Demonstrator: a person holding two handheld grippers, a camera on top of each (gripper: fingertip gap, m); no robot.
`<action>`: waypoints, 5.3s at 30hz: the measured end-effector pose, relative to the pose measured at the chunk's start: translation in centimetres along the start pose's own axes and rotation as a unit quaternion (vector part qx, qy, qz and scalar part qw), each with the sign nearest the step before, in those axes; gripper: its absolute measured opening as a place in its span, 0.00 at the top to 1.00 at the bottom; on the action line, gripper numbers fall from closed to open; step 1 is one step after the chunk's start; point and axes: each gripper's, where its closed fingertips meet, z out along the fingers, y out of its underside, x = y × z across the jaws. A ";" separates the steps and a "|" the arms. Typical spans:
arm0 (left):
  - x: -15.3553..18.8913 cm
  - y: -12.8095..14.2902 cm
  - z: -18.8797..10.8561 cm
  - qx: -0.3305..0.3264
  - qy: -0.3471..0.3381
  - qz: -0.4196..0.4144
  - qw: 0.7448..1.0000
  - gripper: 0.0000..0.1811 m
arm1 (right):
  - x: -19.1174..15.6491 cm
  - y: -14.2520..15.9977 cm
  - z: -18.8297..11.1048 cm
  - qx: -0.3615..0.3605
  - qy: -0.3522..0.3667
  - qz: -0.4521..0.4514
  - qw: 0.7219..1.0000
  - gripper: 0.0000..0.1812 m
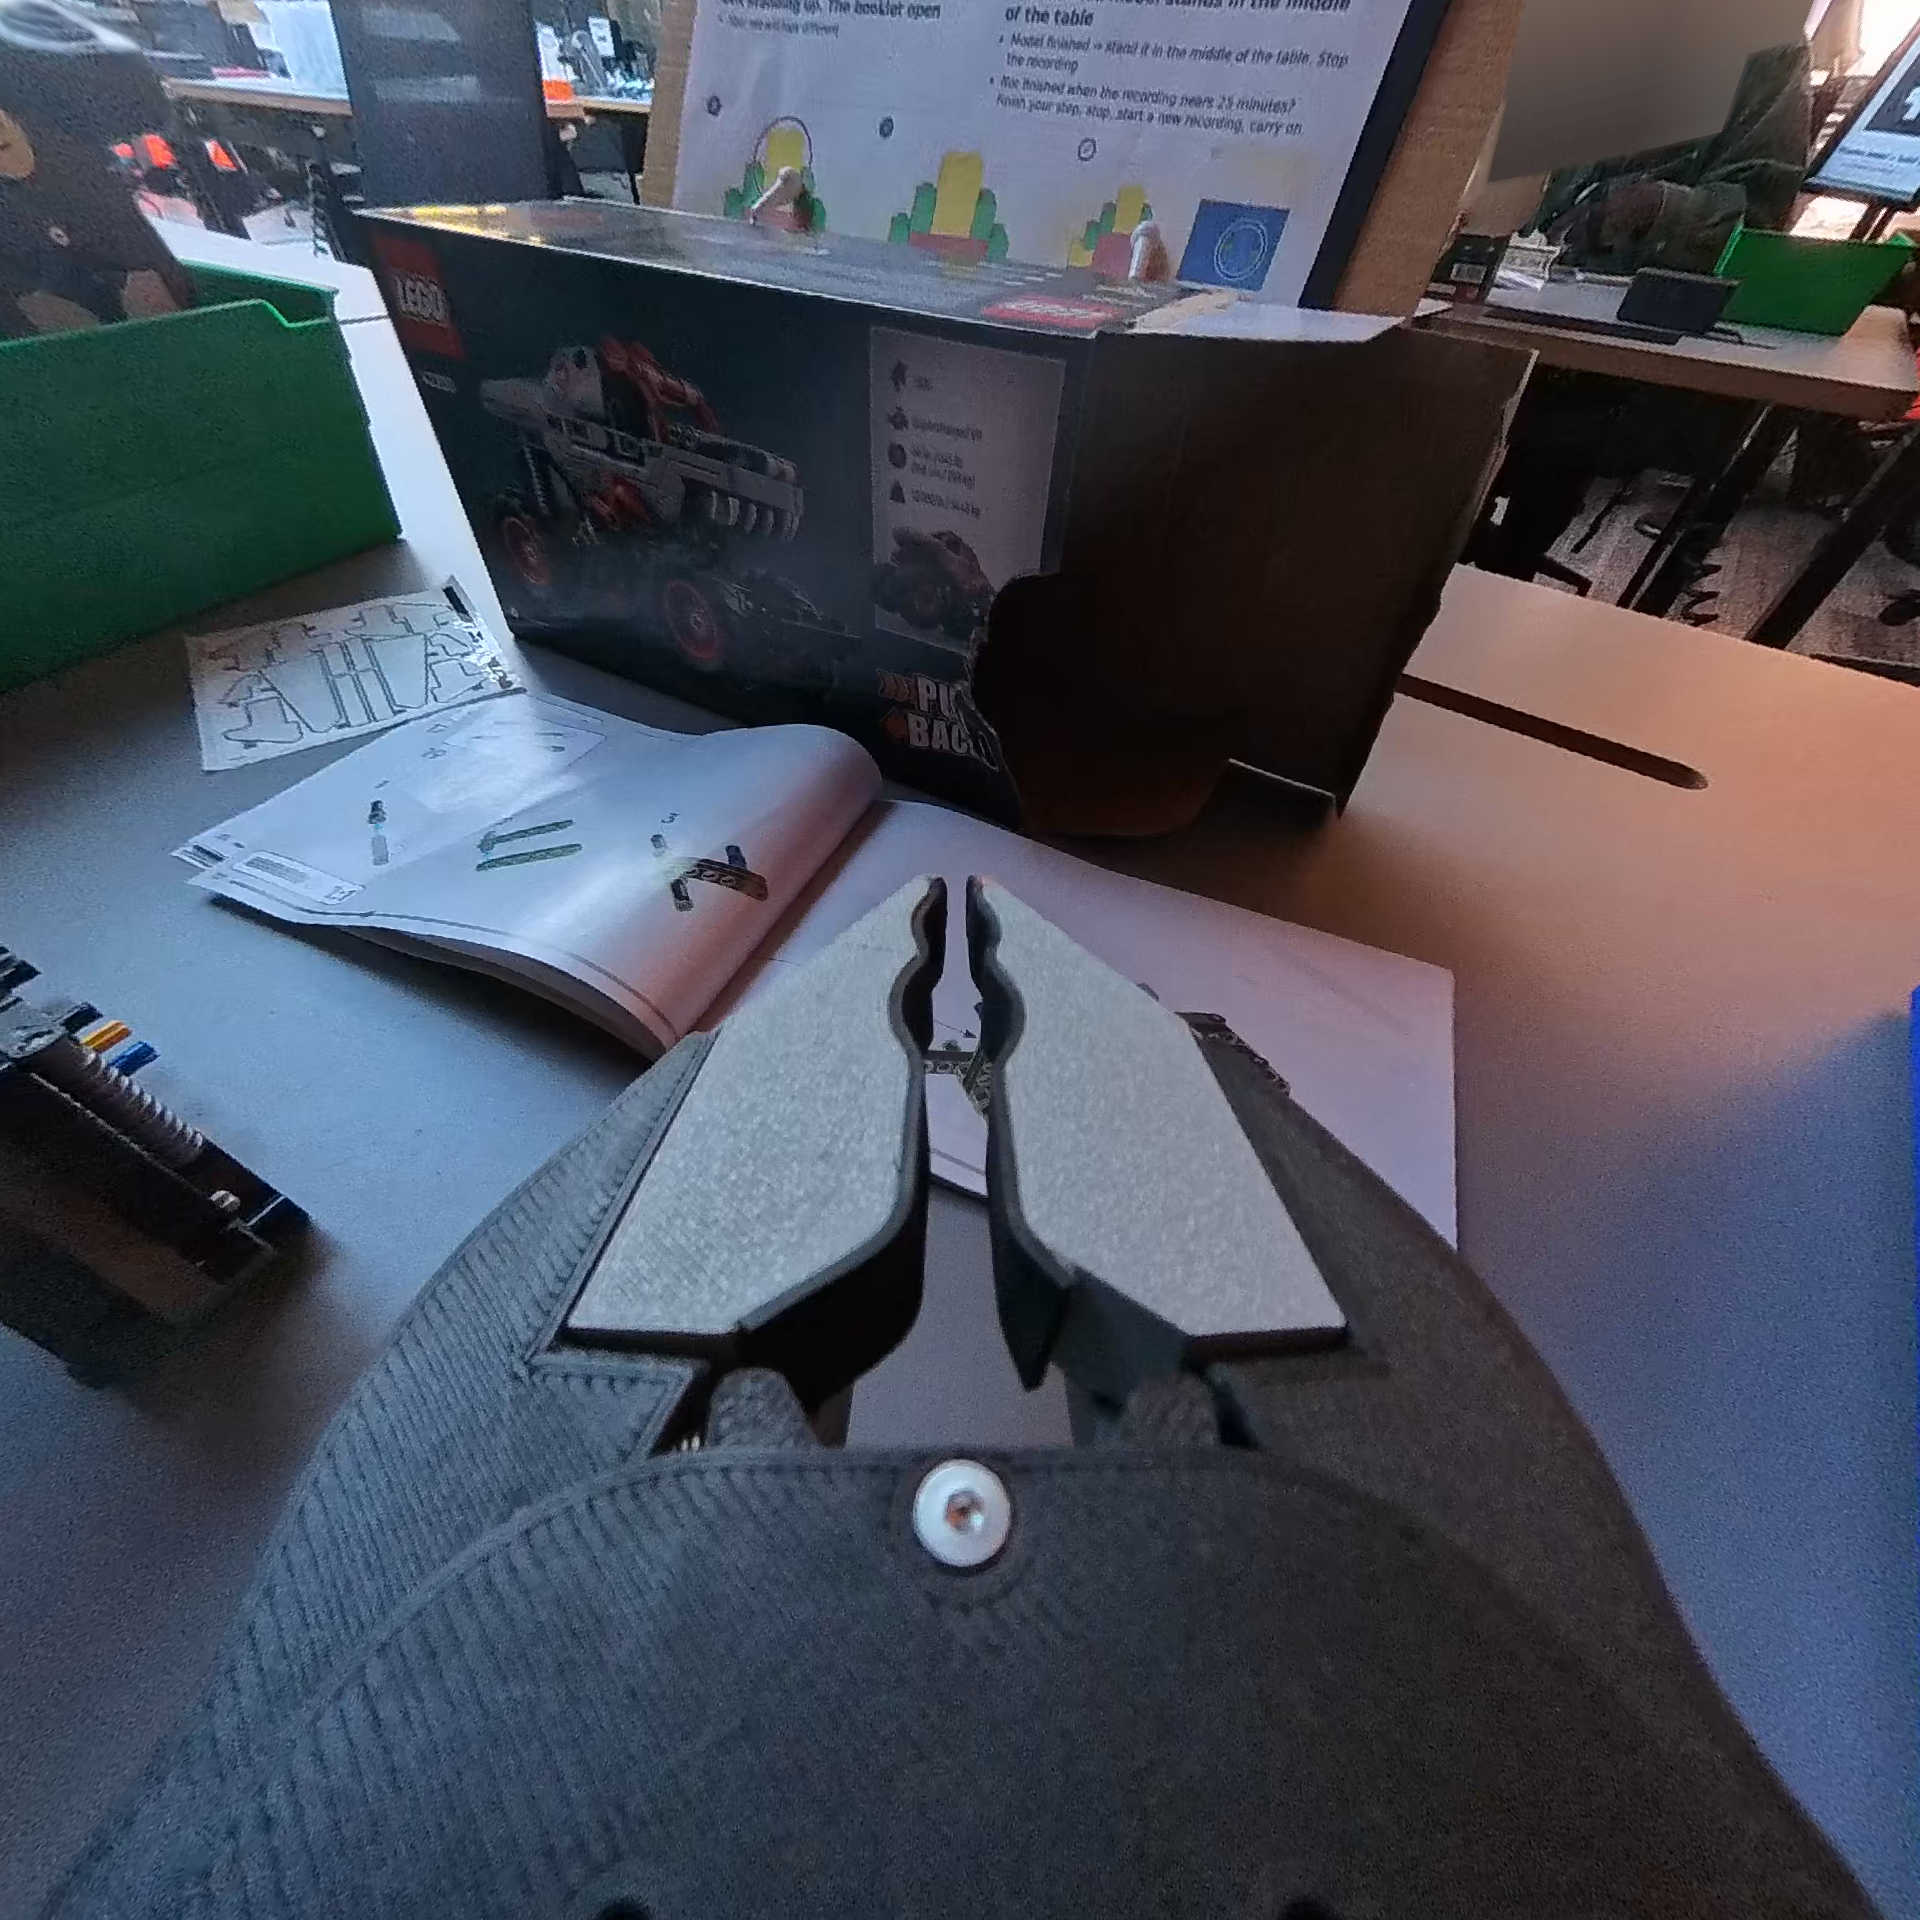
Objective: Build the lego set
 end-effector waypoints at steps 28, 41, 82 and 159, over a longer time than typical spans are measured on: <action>24.2 -22.3 -18.6 0.429 0.065 0.094 0.896 0.99 | -22.0 -16.1 -2.6 0.232 -0.287 0.011 0.929 0.95; 28.2 -25.9 -17.7 0.432 0.080 0.117 0.891 0.99 | -22.5 -14.6 -5.1 0.229 -0.312 0.013 0.922 0.96; 9.3 -1.6 -13.9 0.341 -0.090 -0.122 0.928 0.90 | -5.8 7.9 -5.7 -0.249 -0.069 0.118 0.959 0.96; 3.2 -0.1 -18.9 0.528 -0.196 -0.195 0.803 0.76 | 3.1 4.0 -8.1 -0.062 0.157 0.001 0.986 1.00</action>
